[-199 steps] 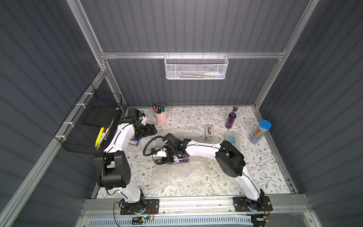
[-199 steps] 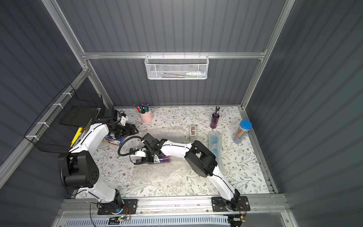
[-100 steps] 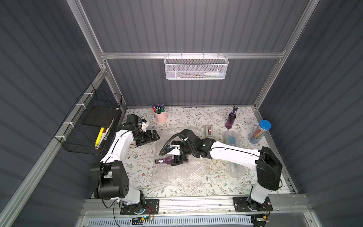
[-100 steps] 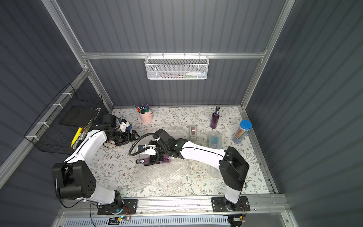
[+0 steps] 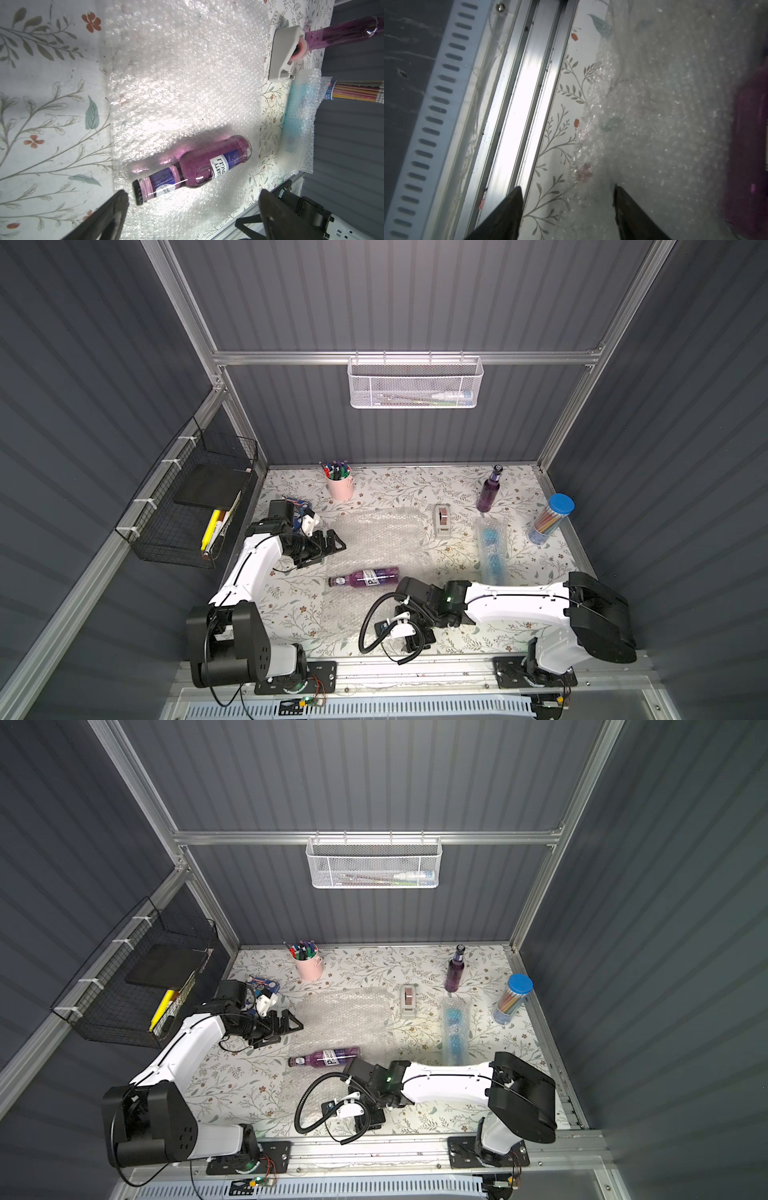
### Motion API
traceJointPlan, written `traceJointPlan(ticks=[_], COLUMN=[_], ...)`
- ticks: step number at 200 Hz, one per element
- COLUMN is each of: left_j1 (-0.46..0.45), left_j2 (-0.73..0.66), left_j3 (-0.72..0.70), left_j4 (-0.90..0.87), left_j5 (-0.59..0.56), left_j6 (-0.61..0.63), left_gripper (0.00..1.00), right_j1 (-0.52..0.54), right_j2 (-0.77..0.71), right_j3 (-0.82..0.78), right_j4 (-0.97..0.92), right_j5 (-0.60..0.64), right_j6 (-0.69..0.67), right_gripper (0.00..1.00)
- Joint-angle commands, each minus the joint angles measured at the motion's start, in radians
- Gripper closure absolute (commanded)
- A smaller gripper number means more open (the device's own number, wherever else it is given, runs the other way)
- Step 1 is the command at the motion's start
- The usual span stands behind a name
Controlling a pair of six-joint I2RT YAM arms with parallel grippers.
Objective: Wrap wine bottles in bubble wrap
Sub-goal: Wrap the bubble wrap around the bubble wrap.
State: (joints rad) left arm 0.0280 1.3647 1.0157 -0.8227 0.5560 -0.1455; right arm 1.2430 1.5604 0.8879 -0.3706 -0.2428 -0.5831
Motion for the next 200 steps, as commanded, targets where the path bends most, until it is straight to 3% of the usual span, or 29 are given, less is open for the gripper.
traceJointPlan(ticks=[1, 68, 140, 200], left_j1=[0.002, 0.003, 0.002, 0.001], left_j2=[-0.021, -0.033, -0.03, -0.08], left_j3=[-0.022, -0.035, -0.023, 0.096], left_j4=[-0.001, -0.023, -0.023, -0.158], left_j5=[0.038, 0.041, 0.043, -0.006], left_j6=[-0.013, 0.003, 0.001, 0.05], left_gripper=[0.01, 0.01, 0.0, 0.01], right_j1=[0.034, 0.05, 0.043, -0.084], right_j2=[0.042, 0.156, 0.118, -0.028], right_j3=[-0.007, 0.029, 0.058, 0.132], right_j4=[-0.017, -0.039, -0.052, -0.04], right_j5=[0.098, 0.279, 0.287, 0.163], right_j6=[0.005, 0.017, 0.078, 0.156], right_gripper=[0.33, 0.5, 0.99, 1.0])
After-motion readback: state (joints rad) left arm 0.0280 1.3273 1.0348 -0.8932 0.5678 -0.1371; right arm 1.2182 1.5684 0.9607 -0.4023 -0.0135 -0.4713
